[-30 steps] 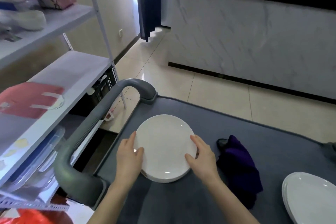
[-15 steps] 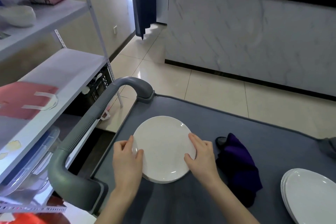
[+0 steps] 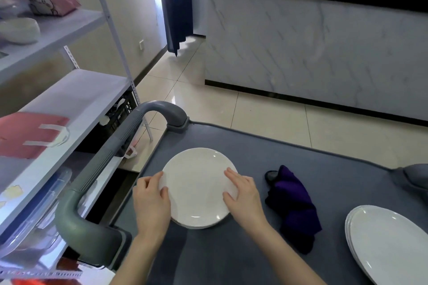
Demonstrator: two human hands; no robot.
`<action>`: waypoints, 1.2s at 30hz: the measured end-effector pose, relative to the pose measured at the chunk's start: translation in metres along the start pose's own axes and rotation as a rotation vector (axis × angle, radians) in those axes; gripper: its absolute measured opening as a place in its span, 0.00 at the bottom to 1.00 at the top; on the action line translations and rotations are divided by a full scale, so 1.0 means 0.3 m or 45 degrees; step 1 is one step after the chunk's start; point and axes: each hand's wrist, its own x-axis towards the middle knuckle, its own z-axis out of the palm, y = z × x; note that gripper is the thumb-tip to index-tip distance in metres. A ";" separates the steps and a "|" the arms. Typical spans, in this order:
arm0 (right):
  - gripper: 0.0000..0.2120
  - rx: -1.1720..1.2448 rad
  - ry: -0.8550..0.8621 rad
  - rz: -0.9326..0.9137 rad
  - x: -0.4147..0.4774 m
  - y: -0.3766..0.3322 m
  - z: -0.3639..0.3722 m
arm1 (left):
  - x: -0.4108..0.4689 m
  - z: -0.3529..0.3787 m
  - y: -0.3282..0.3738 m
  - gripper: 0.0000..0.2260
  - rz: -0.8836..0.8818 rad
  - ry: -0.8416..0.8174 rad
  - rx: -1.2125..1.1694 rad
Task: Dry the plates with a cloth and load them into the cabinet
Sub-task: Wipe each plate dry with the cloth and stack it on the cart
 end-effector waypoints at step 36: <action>0.25 -0.857 0.211 0.648 -0.656 0.943 -0.848 | -0.714 0.873 0.744 0.31 0.630 -1.074 0.220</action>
